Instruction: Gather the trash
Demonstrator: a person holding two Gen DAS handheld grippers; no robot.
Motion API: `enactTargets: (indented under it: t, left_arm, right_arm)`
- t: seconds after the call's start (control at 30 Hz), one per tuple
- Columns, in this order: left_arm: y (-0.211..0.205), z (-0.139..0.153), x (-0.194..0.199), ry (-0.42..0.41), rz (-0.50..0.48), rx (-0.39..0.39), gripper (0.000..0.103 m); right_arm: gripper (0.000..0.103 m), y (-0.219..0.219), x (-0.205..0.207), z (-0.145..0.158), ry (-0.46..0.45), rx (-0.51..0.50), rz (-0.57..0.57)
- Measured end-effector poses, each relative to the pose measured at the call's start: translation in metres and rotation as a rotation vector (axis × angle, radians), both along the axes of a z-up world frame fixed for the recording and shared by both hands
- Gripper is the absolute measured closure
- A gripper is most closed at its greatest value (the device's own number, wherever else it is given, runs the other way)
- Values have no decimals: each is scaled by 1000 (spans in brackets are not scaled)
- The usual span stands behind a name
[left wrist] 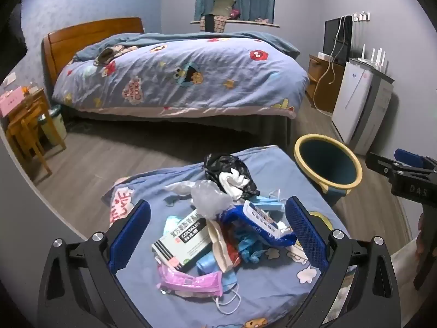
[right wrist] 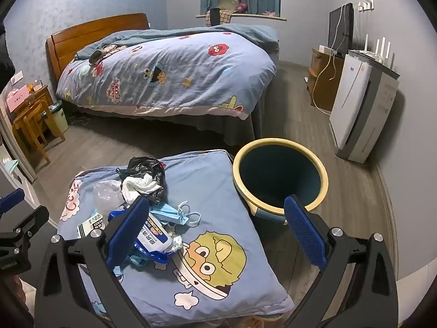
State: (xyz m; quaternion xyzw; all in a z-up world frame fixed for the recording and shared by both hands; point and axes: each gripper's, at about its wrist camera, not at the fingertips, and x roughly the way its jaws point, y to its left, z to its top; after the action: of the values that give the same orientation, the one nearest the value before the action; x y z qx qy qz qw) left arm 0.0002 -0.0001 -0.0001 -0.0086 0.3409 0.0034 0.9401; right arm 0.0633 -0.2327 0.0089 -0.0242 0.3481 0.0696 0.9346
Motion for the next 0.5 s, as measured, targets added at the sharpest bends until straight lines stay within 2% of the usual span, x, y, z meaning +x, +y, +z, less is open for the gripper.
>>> enactTargets:
  t: [0.5]
  left_arm:
    - [-2,0,-2,-2,0,3,5]
  right_arm:
    - [6,2,3,-5,30,9,2]
